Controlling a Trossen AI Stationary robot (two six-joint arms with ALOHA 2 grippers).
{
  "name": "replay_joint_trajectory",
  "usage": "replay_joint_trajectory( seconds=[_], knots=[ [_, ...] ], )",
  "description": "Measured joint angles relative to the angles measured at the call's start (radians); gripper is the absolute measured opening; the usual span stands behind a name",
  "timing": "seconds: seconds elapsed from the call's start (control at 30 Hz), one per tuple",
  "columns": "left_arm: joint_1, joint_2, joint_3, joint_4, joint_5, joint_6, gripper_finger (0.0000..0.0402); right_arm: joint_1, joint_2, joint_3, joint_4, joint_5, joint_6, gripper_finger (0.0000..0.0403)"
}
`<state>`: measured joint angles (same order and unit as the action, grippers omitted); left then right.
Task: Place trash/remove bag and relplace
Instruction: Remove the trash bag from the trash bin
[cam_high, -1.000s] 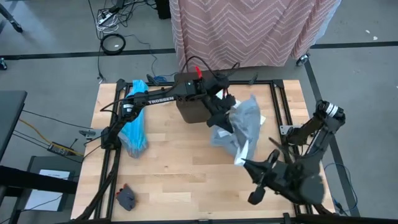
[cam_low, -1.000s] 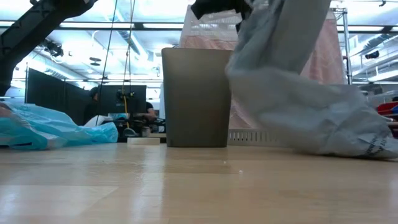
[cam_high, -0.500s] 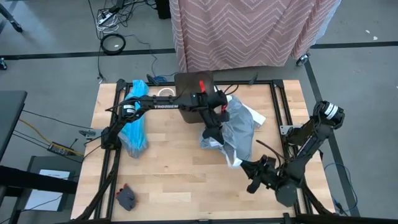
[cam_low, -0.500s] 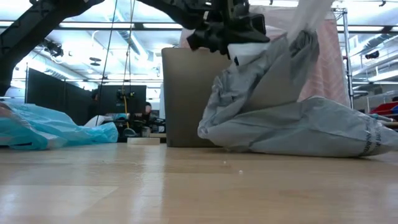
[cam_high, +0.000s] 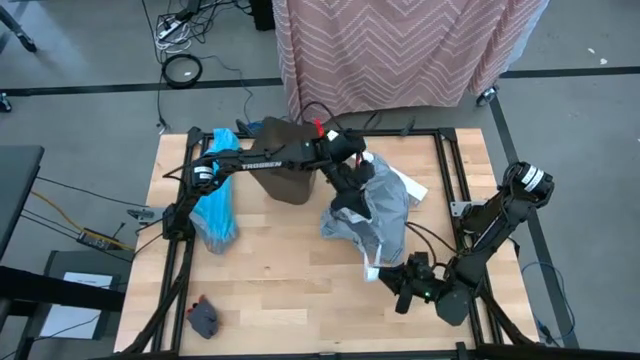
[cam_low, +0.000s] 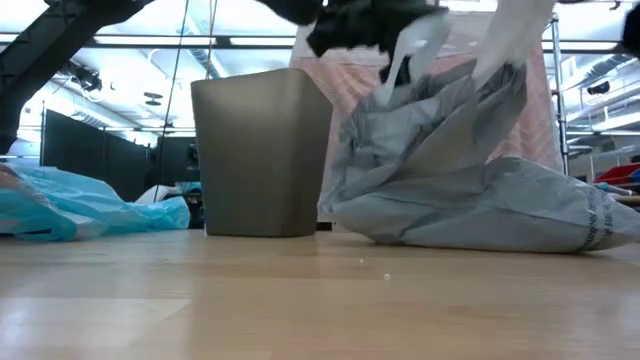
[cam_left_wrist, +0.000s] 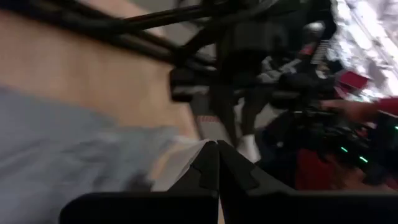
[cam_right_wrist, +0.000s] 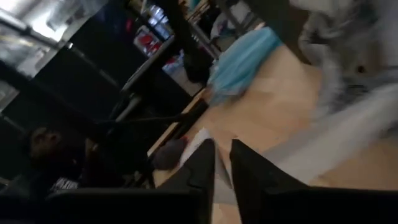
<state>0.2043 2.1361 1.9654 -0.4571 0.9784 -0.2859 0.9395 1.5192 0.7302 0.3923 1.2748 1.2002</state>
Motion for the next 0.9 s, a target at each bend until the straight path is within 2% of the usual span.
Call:
replay_joint_trajectory(
  seconds=[0.1,0.23,0.33,0.4,0.43,0.5,0.6,0.67,0.73,0.8,0.87,0.9],
  knots=[
    [-0.005,0.005,0.082,-0.001,0.047,-0.001,0.0007,-0.010,0.000,0.049,0.003,-0.040,-0.078,0.0074],
    [-0.009,0.004,0.196,0.003,0.092,0.079,0.0020,-0.010,0.000,0.115,0.005,-0.047,-0.206,0.0135],
    [-0.009,0.004,0.268,-0.022,0.100,0.134,0.0034,-0.010,-0.001,0.156,0.001,-0.047,-0.305,0.0183],
    [-0.007,0.004,0.319,-0.090,0.086,0.228,0.0047,-0.010,-0.003,0.173,-0.001,-0.046,-0.368,0.0208],
    [-0.005,0.004,0.352,-0.162,0.064,0.303,0.0054,-0.010,-0.003,0.175,-0.001,-0.046,-0.385,0.0217],
    [-0.001,-0.001,0.393,-0.312,-0.046,0.480,0.0066,-0.010,-0.003,0.173,-0.020,-0.047,-0.385,0.0226],
    [0.000,-0.035,0.378,-0.505,-0.325,0.704,0.0082,-0.010,-0.003,0.172,-0.139,-0.095,-0.290,0.0227],
    [-0.002,-0.046,0.378,-0.608,-0.547,0.818,0.0090,-0.011,-0.003,0.171,-0.260,-0.204,-0.161,0.0227],
    [-0.002,-0.055,0.377,-0.691,-0.698,0.855,0.0095,-0.027,-0.003,0.171,-0.392,-0.400,0.009,0.0227],
    [-0.002,-0.072,0.385,-0.744,-0.775,0.832,0.0096,-0.046,-0.003,0.171,-0.539,-0.665,0.205,0.0227],
    [-0.002,-0.093,0.392,-0.805,-0.783,0.806,0.0096,-0.065,-0.002,0.171,-0.665,-0.911,0.334,0.0227],
    [-0.003,-0.100,0.391,-0.834,-0.789,0.791,0.0096,-0.071,-0.002,0.171,-0.713,-0.997,0.365,0.0227]
  ],
)
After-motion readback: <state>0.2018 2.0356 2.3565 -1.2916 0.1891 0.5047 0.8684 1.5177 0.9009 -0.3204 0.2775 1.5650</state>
